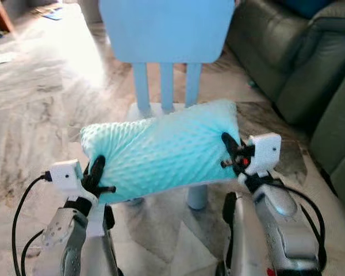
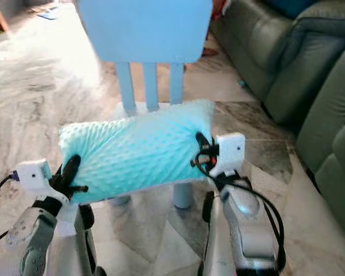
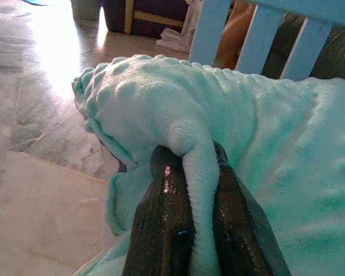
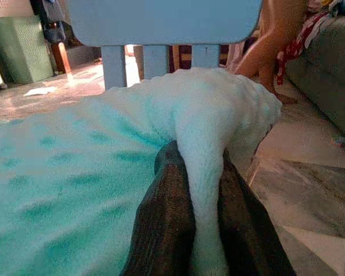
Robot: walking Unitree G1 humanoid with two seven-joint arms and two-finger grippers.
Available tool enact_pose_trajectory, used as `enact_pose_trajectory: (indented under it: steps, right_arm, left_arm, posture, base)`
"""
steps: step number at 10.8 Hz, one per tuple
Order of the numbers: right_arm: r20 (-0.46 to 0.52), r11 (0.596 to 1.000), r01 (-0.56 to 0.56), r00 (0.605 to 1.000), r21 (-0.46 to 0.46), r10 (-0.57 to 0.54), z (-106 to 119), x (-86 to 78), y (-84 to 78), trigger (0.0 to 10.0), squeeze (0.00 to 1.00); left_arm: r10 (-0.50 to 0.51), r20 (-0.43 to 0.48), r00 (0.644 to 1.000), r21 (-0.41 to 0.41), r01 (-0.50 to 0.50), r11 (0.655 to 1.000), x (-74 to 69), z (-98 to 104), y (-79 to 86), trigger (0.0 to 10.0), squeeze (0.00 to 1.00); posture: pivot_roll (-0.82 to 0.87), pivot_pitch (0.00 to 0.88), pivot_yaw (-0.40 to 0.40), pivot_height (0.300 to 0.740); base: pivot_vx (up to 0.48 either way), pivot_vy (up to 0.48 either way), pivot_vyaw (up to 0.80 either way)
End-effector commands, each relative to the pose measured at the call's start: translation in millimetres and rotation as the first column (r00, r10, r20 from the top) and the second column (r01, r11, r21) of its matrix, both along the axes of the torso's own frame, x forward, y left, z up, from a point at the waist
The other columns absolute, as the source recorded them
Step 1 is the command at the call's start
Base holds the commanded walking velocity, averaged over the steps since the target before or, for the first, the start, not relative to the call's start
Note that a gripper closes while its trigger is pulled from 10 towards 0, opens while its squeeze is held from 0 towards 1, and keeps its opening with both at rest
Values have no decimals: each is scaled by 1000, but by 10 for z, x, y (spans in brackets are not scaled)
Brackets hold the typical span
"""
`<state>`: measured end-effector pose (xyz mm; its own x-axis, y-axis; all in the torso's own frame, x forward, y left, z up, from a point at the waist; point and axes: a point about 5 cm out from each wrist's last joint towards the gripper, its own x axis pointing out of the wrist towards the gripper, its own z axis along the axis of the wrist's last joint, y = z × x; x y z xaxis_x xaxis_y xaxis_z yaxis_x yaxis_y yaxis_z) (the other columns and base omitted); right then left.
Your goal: Move the pillow to the sofa
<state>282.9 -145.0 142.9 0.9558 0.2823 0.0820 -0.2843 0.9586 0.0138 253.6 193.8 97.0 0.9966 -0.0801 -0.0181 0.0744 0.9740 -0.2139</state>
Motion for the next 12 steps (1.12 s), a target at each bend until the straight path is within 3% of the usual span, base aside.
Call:
enact_pose_trajectory:
  steps: [1,2,4,6,12]
  right_arm:
    - [8,1000,18,1000,-10,-18,50,-23,-13,2980,0]
    - [2,1000,20,1000,-13,-20,45,-30,-12,10000,0]
    - [-6,999,50,999,-15,-50,66,-52,-50,10000,0]
    - [-4,998,62,998,-10,-62,119,-32,-67,10000,0]
    - [15,997,77,997,0,-77,200,23,-69,10000,0]
  left_arm:
    - [-9,-36,999,52,11,999,0,-42,-10,9882,0]
    - [-28,-56,998,51,30,998,15,-67,-33,10000,0]
    - [-25,-97,995,85,33,996,83,-97,-62,10000,0]
    - [-34,-82,996,93,41,995,149,-58,-101,10000,0]
    - [-66,-78,995,88,73,993,157,-61,-185,10000,0]
  posture:
    - [-142,0,34,361]
    - [-147,0,34,361]
    - [-162,0,41,361]
    - [-173,0,43,361]
    - [-181,0,44,361]
  base:
    - [0,0,0]
    - [0,0,0]
    - [0,0,0]
    - [0,0,0]
    - [0,0,0]
